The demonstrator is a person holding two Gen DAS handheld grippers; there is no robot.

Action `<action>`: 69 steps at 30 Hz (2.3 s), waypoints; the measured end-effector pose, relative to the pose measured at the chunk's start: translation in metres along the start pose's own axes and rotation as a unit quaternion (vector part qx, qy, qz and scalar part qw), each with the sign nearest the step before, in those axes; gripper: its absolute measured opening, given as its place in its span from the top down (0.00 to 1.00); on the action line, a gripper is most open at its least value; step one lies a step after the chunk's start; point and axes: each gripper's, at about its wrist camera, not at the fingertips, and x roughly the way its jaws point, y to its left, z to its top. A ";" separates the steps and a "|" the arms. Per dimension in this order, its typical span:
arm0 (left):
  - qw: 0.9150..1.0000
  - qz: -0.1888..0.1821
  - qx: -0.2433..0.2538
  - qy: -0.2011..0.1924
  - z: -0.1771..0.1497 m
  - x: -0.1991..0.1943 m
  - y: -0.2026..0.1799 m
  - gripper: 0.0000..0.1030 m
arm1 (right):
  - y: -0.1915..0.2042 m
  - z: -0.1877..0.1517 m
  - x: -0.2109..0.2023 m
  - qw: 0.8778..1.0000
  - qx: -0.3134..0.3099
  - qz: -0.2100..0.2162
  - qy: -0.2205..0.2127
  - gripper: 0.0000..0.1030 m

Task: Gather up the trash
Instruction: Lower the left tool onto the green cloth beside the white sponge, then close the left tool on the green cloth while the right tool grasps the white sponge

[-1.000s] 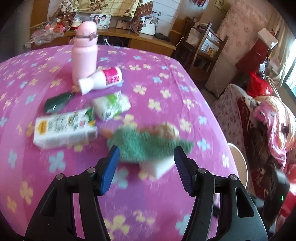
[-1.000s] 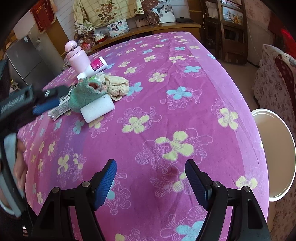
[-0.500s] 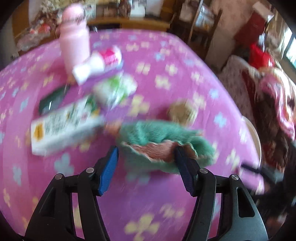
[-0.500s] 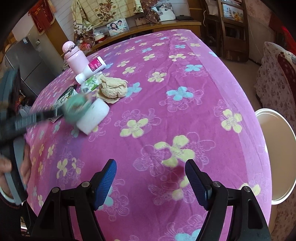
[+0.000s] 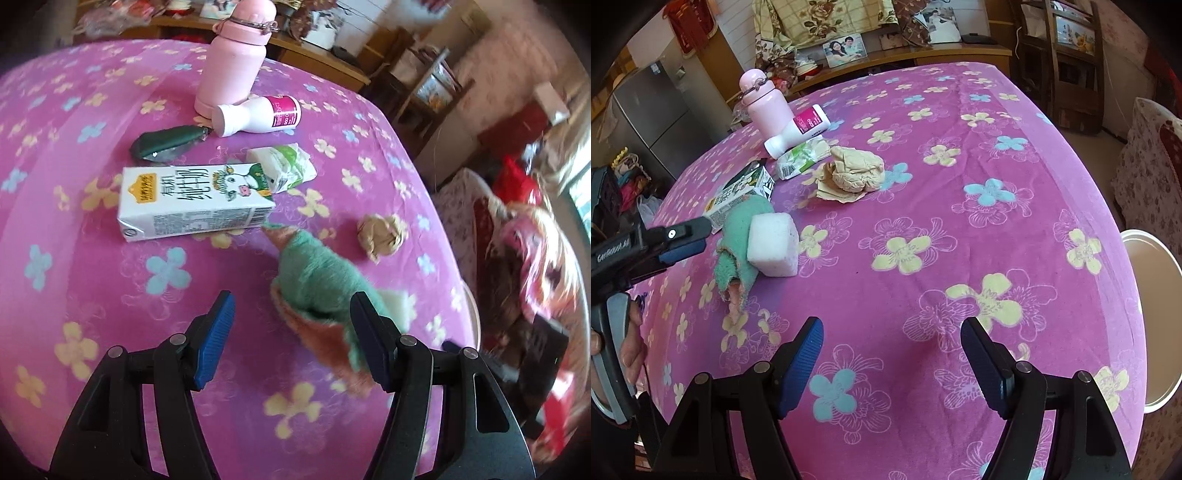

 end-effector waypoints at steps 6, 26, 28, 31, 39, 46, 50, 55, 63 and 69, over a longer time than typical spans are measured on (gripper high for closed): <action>0.998 -0.009 -0.058 0.002 0.000 0.027 -0.007 0.28 | -0.001 -0.001 -0.005 1.000 -0.003 0.000 -0.003 0.27; 0.999 -0.047 -0.002 0.001 -0.018 -0.015 -0.002 0.97 | 0.014 0.005 -0.004 0.999 -0.005 0.049 -0.013 0.26; 0.999 -0.045 0.001 0.009 -0.024 -0.023 0.007 0.98 | 0.020 0.005 0.000 0.998 0.001 0.064 -0.008 0.26; 1.000 -0.021 0.002 0.016 -0.032 -0.029 0.021 0.98 | 0.033 0.005 0.006 0.997 -0.003 0.077 -0.003 0.26; 0.998 -0.053 -0.031 0.030 -0.052 -0.040 0.047 0.98 | 0.055 0.003 0.009 0.997 -0.022 0.080 0.003 0.26; 0.999 -0.040 -0.022 0.028 -0.055 -0.049 0.045 0.83 | 0.073 0.004 0.014 0.996 -0.027 0.089 0.009 0.26; 0.999 -0.029 -0.029 0.017 -0.057 -0.057 0.054 0.82 | 0.089 0.002 0.025 0.995 -0.038 0.092 0.018 0.26; 0.998 -0.019 -0.051 0.010 -0.059 -0.065 0.069 0.82 | 0.103 0.005 0.043 0.995 -0.031 0.090 0.020 0.31; 0.997 -0.039 -0.066 -0.005 -0.061 -0.062 0.061 0.46 | 0.099 0.000 0.029 0.995 -0.063 0.078 0.001 0.65; 0.998 -0.018 -0.061 0.013 -0.060 -0.032 0.038 0.45 | 0.070 -0.002 0.002 0.996 -0.056 0.070 -0.018 0.65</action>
